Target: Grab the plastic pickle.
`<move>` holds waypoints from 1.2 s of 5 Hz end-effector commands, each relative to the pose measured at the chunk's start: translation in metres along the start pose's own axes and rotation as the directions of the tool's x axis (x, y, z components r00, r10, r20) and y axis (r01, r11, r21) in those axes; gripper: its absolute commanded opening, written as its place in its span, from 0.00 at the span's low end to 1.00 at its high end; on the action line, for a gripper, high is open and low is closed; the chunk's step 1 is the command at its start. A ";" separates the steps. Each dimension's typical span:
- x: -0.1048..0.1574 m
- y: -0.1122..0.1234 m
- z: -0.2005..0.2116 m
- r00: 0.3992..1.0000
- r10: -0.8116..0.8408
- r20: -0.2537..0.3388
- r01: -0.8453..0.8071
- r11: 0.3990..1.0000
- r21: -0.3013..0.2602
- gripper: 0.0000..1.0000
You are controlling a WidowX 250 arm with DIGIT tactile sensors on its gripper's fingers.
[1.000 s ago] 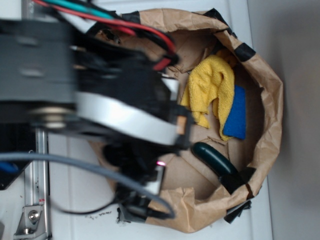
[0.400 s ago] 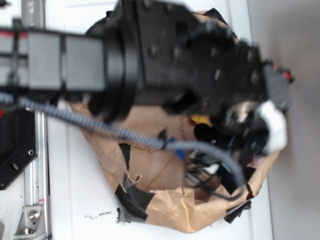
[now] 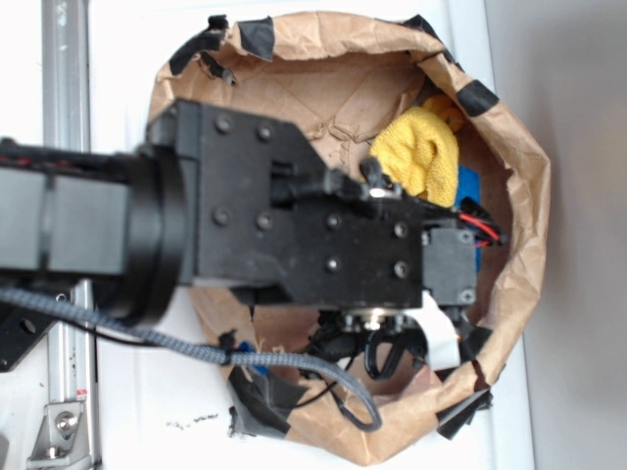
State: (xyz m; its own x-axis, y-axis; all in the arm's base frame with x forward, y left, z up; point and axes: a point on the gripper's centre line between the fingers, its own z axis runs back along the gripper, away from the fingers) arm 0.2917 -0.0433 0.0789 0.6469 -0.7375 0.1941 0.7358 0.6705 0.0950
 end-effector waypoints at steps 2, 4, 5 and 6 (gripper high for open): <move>0.038 -0.005 -0.044 0.996 -0.038 -0.080 0.038 0.999 -0.003 1.00; 0.053 0.018 -0.052 0.992 0.084 -0.097 -0.082 0.996 0.017 0.00; 0.041 0.020 -0.047 0.965 0.227 -0.128 -0.223 0.974 0.047 0.00; 0.026 0.018 -0.026 0.923 0.373 -0.092 -0.354 0.919 0.175 0.00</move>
State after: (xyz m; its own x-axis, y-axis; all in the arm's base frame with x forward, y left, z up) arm 0.3194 -0.0351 0.0409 0.9066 -0.4181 0.0573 0.4045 0.8997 0.1640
